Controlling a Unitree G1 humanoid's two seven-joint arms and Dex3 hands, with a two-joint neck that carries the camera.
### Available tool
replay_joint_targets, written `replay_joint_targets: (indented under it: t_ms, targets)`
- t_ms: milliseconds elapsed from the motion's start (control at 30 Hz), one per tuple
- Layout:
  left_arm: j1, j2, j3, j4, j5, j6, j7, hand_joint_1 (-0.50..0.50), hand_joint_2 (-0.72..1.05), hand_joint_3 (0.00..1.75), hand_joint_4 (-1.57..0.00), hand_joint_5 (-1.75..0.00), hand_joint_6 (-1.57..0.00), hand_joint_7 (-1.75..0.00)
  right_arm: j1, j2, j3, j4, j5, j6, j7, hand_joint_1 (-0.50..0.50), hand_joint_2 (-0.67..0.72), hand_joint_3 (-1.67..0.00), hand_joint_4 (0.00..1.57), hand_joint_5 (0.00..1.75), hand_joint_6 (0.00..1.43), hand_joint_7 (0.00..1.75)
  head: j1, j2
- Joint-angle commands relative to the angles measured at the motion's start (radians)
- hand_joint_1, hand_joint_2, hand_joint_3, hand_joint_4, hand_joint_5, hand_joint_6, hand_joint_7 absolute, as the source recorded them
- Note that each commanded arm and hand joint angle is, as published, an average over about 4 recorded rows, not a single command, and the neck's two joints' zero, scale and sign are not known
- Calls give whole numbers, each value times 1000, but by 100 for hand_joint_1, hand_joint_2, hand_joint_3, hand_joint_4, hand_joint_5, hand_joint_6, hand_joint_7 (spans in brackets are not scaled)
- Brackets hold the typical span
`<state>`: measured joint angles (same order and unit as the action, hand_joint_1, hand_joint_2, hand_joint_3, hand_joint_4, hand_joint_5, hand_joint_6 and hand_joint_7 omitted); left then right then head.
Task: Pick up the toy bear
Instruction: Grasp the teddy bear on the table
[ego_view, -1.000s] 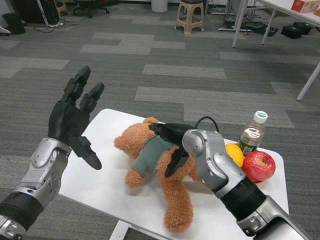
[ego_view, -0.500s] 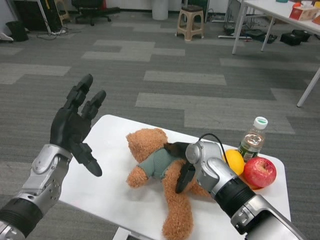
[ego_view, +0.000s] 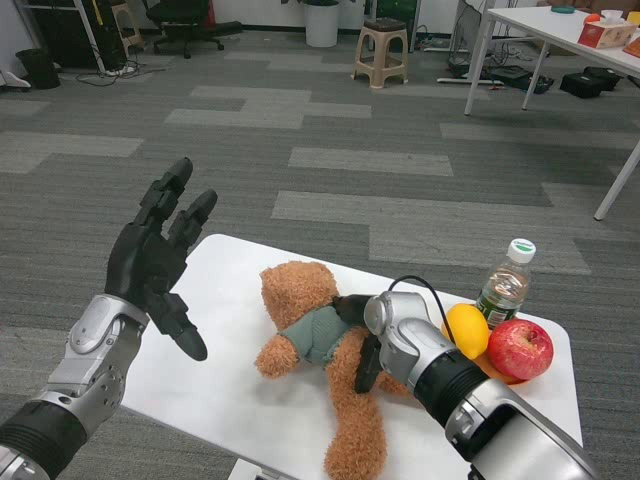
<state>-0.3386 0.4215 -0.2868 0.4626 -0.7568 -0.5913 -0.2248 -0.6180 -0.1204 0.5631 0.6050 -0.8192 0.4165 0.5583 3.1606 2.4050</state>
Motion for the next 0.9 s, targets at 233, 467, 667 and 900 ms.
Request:
replay_joint_targets:
  t_ms: [233, 467, 667, 900]
  targets:
    - [-9, 6, -5, 5, -9, -13, 1, -48, -64, 9, 0, -41, 0, -14, 115, -4, -40, 28, 8, -30, -48, -29, -49, -36, 0, 87, 0, 7, 2, 2]
    - [-8, 5, -6, 6, -9, -13, 0, -48, -64, 9, 0, -31, 0, -14, 158, 0, -146, 80, 11, -75, -79, -33, -57, -151, 0, 87, 0, 10, 3, 3]
    - [-8, 5, -5, 6, -9, -13, 1, -48, -64, 9, 0, -33, 0, -14, 177, -2, -252, 120, 35, -108, -55, -33, -60, -151, 0, 78, 0, 30, 4, 3]
    - [-7, 5, -6, 7, -9, -13, 1, -48, -64, 9, 0, -38, 0, -14, 209, -13, -277, 35, 35, -110, -21, -33, -67, -151, 0, 121, 6, 99, 6, 4]
